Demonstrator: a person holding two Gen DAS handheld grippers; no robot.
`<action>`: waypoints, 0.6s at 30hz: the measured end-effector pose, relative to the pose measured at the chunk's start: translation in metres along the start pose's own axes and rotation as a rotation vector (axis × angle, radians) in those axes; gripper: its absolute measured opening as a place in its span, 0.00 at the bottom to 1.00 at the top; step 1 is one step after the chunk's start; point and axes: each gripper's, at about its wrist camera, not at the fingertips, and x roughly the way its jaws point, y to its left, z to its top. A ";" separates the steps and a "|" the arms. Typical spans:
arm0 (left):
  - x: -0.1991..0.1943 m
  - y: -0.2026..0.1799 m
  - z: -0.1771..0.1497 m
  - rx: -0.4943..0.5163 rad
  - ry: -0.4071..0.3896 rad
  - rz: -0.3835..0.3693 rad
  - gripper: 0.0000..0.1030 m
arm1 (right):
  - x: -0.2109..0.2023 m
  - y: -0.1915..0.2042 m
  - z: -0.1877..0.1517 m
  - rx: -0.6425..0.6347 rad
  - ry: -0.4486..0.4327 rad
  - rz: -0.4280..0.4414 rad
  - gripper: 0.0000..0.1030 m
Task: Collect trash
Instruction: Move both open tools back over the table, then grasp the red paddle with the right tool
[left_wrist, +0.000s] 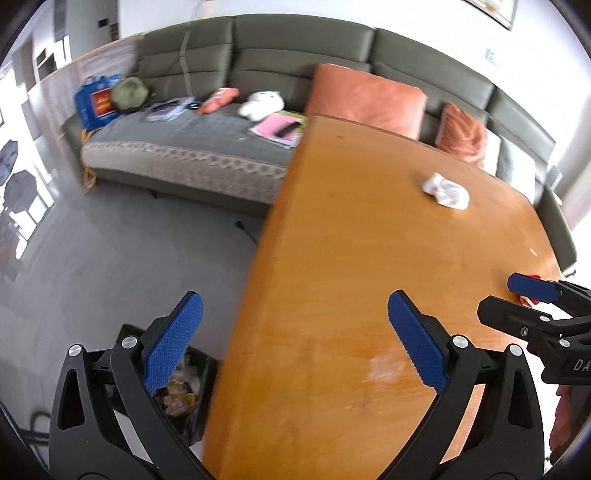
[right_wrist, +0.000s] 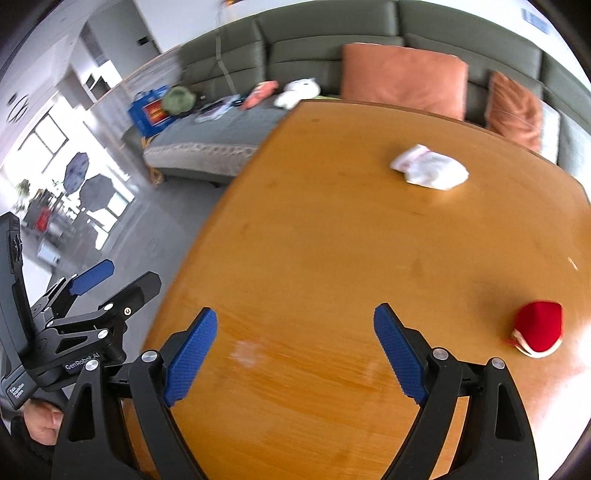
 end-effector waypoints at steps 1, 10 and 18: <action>0.003 -0.008 0.001 0.012 0.004 -0.011 0.94 | -0.002 -0.010 -0.002 0.016 -0.003 -0.014 0.84; 0.023 -0.069 0.004 0.113 0.041 -0.093 0.94 | -0.018 -0.090 -0.025 0.175 -0.002 -0.128 0.84; 0.037 -0.098 0.001 0.184 0.082 -0.129 0.94 | -0.022 -0.161 -0.044 0.421 -0.014 -0.213 0.84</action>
